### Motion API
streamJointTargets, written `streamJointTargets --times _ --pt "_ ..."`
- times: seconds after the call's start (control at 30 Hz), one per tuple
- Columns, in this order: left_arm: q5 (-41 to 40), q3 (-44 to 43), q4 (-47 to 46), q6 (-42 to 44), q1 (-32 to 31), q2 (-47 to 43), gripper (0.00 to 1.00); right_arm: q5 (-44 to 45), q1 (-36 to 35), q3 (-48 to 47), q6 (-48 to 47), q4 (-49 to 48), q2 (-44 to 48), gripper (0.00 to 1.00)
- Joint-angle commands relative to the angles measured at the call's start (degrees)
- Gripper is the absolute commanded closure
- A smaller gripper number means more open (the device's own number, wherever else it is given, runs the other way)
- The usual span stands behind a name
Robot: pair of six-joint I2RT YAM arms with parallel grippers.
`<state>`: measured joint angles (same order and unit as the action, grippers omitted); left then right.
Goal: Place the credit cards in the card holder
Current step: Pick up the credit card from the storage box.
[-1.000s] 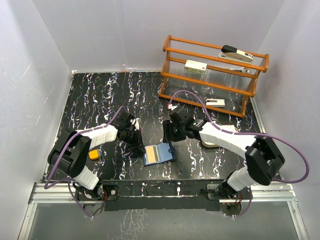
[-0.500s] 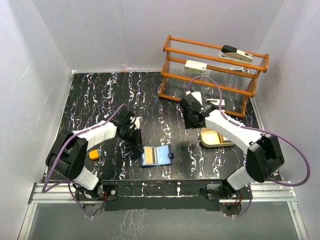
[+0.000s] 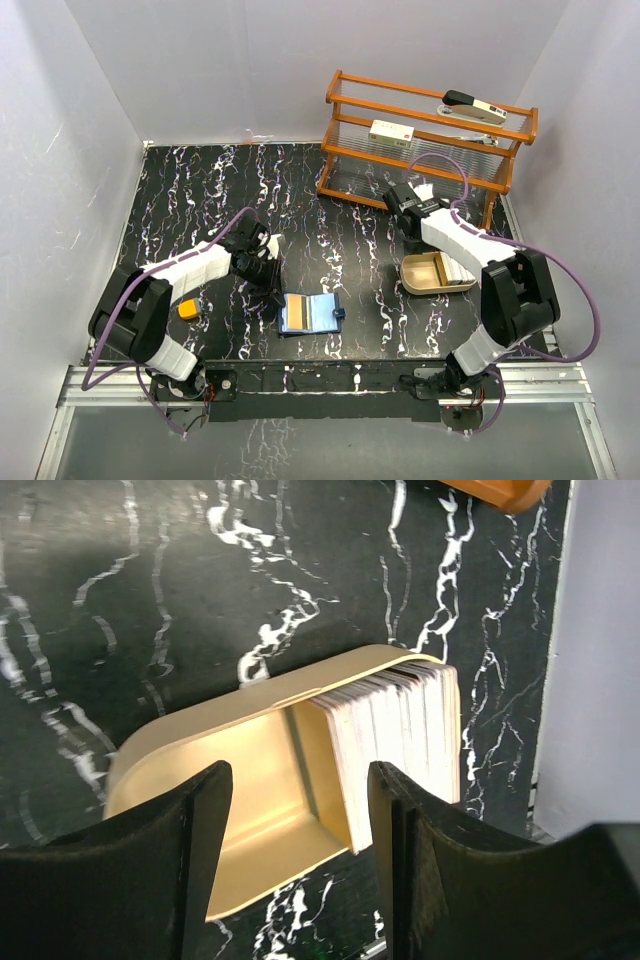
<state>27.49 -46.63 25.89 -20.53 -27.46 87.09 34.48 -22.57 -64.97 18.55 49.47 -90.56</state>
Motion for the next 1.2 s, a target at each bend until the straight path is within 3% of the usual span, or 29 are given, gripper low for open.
streamJointTargets --times 0.0,0.47,1.17 --pt "1.7 -1.1 1.5 1.0 0.4 -2.9 1.00 5.8 1.7 1.8 -0.6 -0.6 -0.6 0.46" --pt "2.9 -1.0 1.3 1.3 0.4 -3.8 1.00 8.2 4.1 4.9 -1.7 -2.6 -4.9 0.47" --pt "1.0 -0.9 0.7 0.8 0.4 -6.7 1.00 10.0 4.3 3.8 -1.2 -1.6 -2.8 0.68"
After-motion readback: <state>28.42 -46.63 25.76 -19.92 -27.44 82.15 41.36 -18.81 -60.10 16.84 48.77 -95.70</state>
